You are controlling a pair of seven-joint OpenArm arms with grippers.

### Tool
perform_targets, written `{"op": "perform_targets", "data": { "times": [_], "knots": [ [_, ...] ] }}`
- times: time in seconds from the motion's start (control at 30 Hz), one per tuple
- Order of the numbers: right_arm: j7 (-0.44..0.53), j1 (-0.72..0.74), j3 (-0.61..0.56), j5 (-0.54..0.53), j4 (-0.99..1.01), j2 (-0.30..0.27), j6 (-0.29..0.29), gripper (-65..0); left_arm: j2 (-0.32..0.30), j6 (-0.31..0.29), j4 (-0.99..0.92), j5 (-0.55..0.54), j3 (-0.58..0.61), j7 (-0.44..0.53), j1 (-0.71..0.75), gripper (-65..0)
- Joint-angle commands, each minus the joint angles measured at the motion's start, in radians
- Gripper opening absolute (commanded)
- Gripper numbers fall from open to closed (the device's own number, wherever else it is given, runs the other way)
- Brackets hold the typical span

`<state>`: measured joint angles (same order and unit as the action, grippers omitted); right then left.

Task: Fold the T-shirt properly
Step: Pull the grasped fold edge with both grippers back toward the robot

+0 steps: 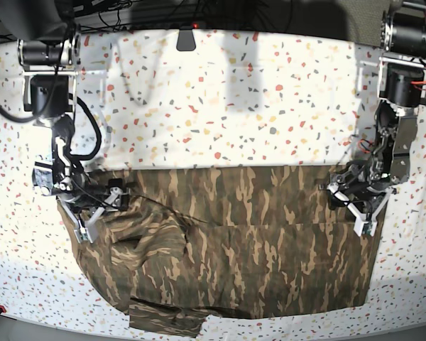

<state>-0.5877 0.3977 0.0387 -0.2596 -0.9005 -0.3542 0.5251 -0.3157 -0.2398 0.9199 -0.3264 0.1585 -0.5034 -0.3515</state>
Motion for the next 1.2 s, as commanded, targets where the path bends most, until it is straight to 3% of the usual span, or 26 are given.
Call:
{"op": "perform_targets", "data": {
  "times": [0.0, 0.1, 0.53, 0.93, 1.17],
  "knots": [
    [-0.079, -0.015, 0.001, 0.005, -0.012, -0.017, 0.005, -27.5, -0.003, -0.001, -0.017, 0.001, 0.005, -0.132, 0.042, -30.7],
    [-0.097, -0.062, 0.001, -0.03, -0.064, -0.031, 0.043, -27.5, -0.003, -0.001, -0.013, 0.0, 0.005, -0.12, 0.077, -30.7],
    [-0.092, -0.207, 0.001, -0.033, -0.177, -0.045, 0.044, -27.5, -0.009, -0.001, 0.122, 0.004, 0.005, -0.134, 0.22, -30.7],
    [-0.101, -0.346, 0.002, -0.041, -0.309, -0.084, 0.043, -27.5, -0.092, 0.004, 0.253, 0.003, 0.005, -0.142, 0.327, -30.7],
    [-0.161, -0.406, 0.017, -0.138, -0.409, -0.108, 0.043, -27.5, -0.092, 0.005, 0.253, 0.003, 0.005, -0.144, 0.332, -30.7]
  ]
}}
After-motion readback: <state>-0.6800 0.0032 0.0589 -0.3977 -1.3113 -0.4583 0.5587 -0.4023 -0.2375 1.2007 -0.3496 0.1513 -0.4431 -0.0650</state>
